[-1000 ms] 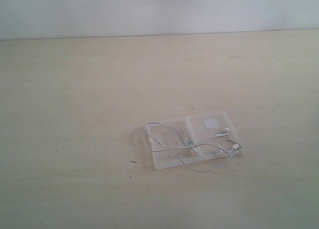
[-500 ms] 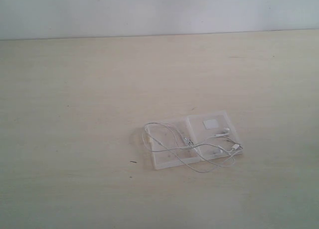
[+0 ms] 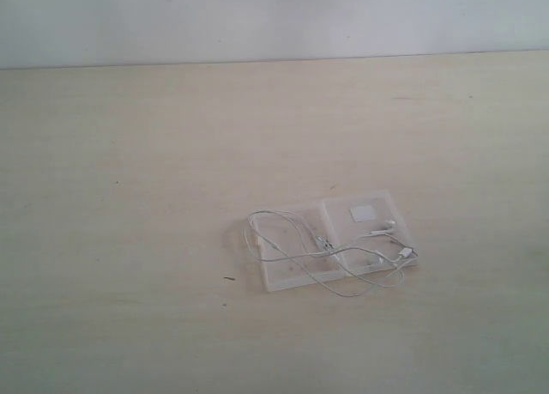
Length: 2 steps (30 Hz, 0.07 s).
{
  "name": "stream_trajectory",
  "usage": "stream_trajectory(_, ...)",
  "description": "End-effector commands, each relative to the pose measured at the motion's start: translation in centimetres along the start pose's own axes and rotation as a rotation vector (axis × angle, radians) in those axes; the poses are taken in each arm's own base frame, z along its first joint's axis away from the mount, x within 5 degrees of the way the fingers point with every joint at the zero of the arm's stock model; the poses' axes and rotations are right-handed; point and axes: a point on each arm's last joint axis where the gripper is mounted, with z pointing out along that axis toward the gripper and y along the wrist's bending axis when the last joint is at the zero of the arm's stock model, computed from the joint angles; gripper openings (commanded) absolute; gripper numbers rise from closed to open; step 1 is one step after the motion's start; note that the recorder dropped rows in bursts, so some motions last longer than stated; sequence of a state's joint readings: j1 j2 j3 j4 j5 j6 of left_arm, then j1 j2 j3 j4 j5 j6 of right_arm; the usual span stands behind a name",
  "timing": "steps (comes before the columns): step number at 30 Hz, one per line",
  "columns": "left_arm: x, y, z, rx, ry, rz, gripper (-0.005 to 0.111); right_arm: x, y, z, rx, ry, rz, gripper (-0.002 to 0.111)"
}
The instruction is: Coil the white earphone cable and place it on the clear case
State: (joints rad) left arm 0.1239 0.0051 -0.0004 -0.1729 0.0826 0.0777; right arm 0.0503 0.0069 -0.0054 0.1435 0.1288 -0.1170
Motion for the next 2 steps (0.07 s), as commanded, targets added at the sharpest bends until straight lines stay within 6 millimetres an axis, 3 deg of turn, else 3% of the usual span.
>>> stream_trajectory(1,0.04,0.0,-0.04,-0.001,0.001,-0.007,0.0,0.1,-0.03,-0.03,0.005,-0.006,0.003,0.0)
stream_trajectory(2,0.04,0.0,-0.04,-0.001,0.001,-0.007,0.0,0.1,-0.03,-0.03,0.005,-0.006,0.003,0.0)
